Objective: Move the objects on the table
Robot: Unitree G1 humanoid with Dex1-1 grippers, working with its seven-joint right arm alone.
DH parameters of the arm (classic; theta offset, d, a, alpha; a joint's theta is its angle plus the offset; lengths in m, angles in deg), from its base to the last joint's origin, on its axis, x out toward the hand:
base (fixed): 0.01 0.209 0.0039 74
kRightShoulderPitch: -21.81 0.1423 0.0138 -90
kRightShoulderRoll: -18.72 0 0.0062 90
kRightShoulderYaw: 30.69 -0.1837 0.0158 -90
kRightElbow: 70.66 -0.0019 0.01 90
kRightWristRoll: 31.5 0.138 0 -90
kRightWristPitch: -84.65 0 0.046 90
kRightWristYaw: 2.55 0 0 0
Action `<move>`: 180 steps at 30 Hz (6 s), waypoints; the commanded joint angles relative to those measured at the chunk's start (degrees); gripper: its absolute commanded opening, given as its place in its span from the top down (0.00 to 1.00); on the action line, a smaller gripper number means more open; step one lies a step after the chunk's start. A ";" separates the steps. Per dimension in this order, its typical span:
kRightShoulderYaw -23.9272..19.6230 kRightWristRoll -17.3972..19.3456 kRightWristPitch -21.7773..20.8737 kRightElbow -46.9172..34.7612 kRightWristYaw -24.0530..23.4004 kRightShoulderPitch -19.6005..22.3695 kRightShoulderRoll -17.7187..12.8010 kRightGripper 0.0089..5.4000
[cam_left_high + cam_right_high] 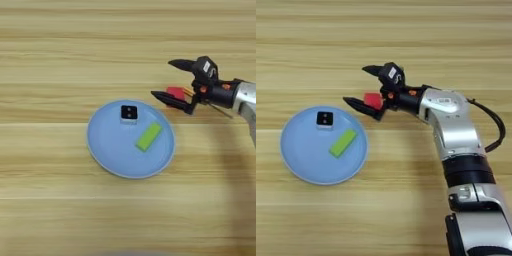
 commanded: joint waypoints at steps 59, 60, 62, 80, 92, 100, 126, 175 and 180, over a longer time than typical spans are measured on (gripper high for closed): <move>11.69 -10.92 -1.11 12.05 -5.36 6.58 9.23 0.00; 11.72 -11.07 -1.26 12.51 -5.41 6.75 9.35 0.00; 11.82 -11.35 -1.41 13.26 -5.45 7.06 9.52 0.00; 13.19 -11.93 -1.90 13.44 -4.82 6.69 10.60 0.31; 13.29 -11.83 -1.84 12.87 -4.50 6.41 10.99 0.54; 13.29 -11.84 -1.78 12.85 -4.55 6.53 11.11 0.54; 2.00 -5.74 2.84 8.11 -4.57 10.59 3.86 0.54; -3.50 -7.03 2.21 14.08 -1.94 1.04 -10.03 0.54; -2.57 -7.80 1.44 16.28 -2.77 1.07 -9.06 0.54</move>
